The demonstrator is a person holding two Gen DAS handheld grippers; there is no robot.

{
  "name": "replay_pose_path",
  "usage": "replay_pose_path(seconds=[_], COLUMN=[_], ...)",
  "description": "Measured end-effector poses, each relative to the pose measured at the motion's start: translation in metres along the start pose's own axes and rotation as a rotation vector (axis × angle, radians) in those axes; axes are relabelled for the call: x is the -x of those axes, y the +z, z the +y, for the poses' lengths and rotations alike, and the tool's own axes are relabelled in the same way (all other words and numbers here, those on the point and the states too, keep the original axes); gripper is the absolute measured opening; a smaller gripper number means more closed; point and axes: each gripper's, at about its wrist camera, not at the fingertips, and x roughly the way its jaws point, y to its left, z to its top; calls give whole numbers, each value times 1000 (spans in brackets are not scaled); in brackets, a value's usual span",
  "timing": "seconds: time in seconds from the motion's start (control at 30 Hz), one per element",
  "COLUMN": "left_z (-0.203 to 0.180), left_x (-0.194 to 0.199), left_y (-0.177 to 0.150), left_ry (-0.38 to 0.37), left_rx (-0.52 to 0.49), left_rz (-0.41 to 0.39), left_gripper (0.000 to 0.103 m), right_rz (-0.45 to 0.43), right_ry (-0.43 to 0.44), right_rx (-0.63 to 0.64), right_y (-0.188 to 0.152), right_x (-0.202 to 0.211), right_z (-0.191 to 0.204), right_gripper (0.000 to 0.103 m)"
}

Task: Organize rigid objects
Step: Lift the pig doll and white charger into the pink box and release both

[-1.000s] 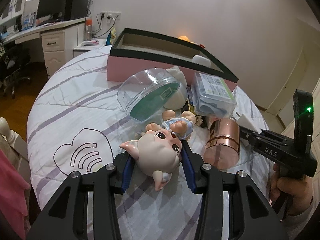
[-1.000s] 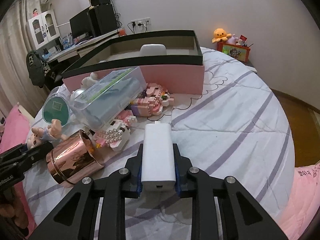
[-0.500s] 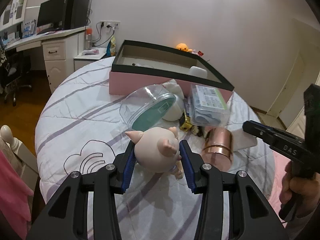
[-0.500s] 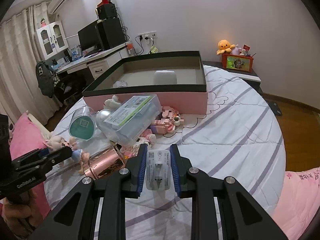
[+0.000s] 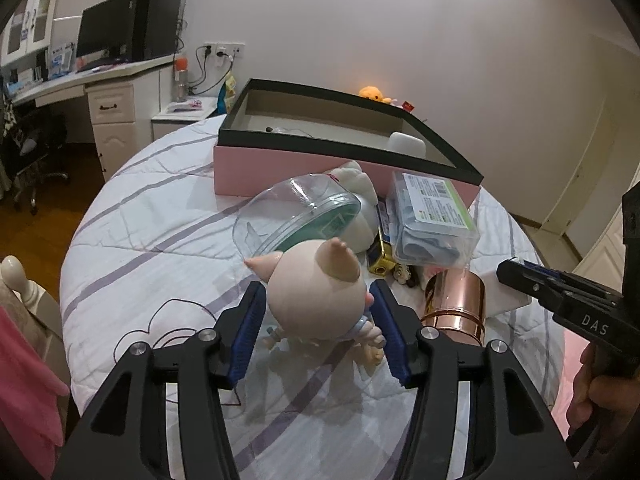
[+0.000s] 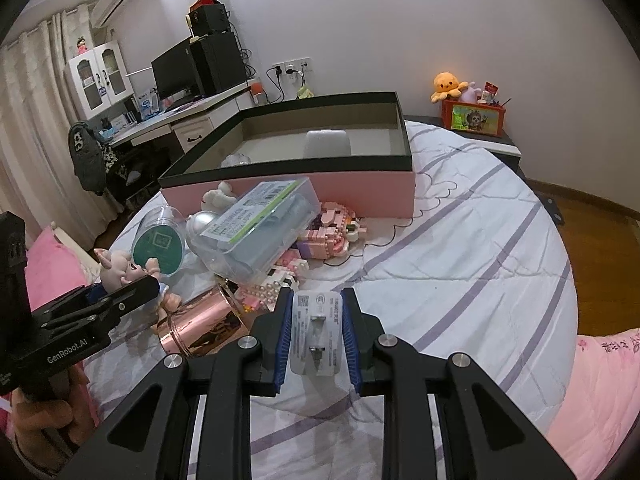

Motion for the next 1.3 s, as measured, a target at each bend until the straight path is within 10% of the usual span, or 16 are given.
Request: replay_pose_path(seconds=[0.87,1.3], left_z=[-1,-5], left_x=[42,51], left_y=[8,102], left_ry=[-11,18], left_rx=[-21,-98], left_rz=[-88,-191], left_gripper=[47,47], right_rz=[-56,-147], right_ry=[33,52], right_rx=[46,157], right_y=[9,105], right_x=[28,31], right_z=[16,34], right_gripper=[23,23])
